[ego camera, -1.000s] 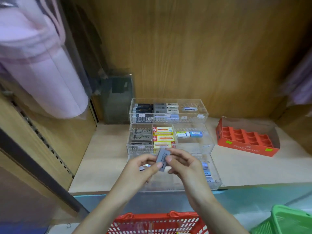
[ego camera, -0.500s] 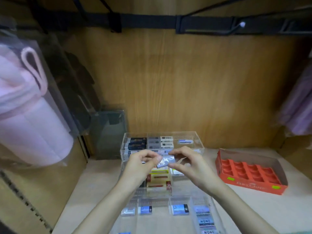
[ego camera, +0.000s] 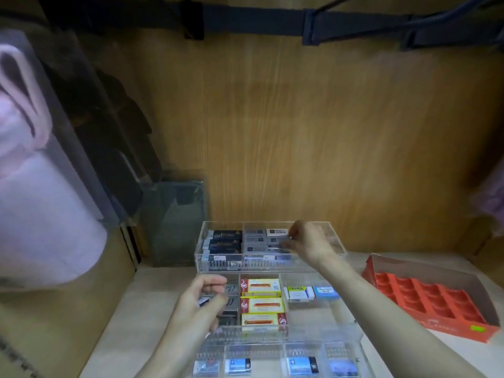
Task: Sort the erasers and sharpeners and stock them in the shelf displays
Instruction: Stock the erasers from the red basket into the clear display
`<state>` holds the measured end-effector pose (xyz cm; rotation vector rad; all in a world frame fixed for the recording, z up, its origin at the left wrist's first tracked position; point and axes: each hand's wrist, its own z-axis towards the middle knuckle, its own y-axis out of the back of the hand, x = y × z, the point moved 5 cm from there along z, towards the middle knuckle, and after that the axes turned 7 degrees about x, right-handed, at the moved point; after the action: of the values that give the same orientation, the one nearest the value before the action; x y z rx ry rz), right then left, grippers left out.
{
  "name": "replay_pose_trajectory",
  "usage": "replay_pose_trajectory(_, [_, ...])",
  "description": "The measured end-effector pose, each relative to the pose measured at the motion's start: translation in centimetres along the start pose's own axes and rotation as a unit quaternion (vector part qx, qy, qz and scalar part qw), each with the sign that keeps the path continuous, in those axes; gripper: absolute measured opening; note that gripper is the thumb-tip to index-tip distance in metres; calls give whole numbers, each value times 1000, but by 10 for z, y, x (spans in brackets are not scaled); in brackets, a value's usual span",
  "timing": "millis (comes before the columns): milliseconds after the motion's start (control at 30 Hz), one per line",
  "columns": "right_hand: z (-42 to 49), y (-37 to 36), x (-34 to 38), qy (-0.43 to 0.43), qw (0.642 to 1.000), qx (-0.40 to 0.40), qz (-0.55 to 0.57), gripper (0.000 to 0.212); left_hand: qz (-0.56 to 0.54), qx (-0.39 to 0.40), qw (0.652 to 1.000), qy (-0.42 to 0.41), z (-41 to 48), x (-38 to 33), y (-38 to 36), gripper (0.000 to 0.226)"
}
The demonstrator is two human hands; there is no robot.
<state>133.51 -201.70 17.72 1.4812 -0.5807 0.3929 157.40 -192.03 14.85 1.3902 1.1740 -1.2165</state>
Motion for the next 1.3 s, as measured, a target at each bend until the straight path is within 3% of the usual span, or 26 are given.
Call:
replay_pose_trajectory(200, [0, -4, -5, -23, 1000, -7, -20, 31, -42, -1, 999, 10, -4, 10, 4, 34])
replay_pose_trajectory(300, [-13, -1, 13, 37, 995, -75, -53, 25, -65, -6, 998, 2, -12, 12, 8, 35])
replay_pose_trajectory(367, [-19, -6, 26, 49, 994, -70, -71, 16, -79, -8, 997, -6, -17, 11, 13, 34])
replay_pose_trajectory(500, [-19, -20, 33, -49, 998, 43, -17, 48, -88, 6, 996, -16, -26, 4, 18, 31])
replay_pose_trajectory(667, [-20, -24, 35, -95, 995, 23, 18, 54, -96, 17, 995, -21, -31, -4, 17, 31])
replay_pose_trajectory(833, [-24, -26, 38, -112, 994, -10, 8, 42, -97, 9, 995, -19, -31, -2, 18, 33])
replay_pose_trajectory(1000, [-20, -23, 38, -130, 985, -38, 104, 20, -112, 1, 994, -11, -31, 2, 22, 33])
replay_pose_trajectory(1067, [-18, -17, 39, -117, 962, -57, 241, 13, -116, -1, 993, -7, -32, 3, 24, 32])
replay_pose_trajectory(1167, [-18, -2, 43, -58, 896, -32, 438, 6, -116, 0, 993, -5, -33, 2, 27, 31])
replay_pose_trajectory(1233, [-16, 4, 47, 0, 918, 21, 397, 14, -118, -1, 993, -5, -34, 2, 30, 30])
replay_pose_trajectory(1300, [-13, -1, 52, 53, 959, 75, 269, 25, -117, -4, 993, -7, -36, 1, 33, 31])
